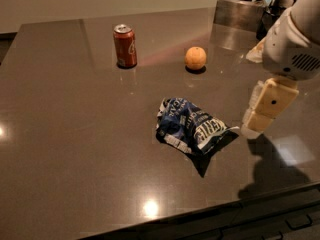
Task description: Move blue chip bag near coke can
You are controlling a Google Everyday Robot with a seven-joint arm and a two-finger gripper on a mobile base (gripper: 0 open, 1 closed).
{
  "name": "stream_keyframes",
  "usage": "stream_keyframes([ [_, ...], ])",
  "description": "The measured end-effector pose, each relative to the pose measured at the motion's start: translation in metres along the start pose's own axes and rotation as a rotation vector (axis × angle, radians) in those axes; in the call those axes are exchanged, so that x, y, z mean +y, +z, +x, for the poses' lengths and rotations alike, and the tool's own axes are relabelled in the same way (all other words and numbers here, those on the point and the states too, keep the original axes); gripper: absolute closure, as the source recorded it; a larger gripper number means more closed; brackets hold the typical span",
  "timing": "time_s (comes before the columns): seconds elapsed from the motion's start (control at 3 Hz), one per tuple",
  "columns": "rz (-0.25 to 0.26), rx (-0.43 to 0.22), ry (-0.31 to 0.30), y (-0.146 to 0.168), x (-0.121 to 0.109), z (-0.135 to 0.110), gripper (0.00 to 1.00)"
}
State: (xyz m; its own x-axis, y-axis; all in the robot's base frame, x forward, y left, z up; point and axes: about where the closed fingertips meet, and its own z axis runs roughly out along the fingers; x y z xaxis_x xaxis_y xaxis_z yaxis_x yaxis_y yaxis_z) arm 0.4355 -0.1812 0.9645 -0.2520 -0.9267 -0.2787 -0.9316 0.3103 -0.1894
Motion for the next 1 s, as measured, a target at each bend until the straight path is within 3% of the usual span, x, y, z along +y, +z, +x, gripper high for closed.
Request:
stream_keyframes([
  [0.33,-0.072,-0.05,0.023,0.021,0.021,-0.036,0.0],
  [1.0,-0.126,-0.071,0.046,0.063,0.033,-0.065,0.0],
])
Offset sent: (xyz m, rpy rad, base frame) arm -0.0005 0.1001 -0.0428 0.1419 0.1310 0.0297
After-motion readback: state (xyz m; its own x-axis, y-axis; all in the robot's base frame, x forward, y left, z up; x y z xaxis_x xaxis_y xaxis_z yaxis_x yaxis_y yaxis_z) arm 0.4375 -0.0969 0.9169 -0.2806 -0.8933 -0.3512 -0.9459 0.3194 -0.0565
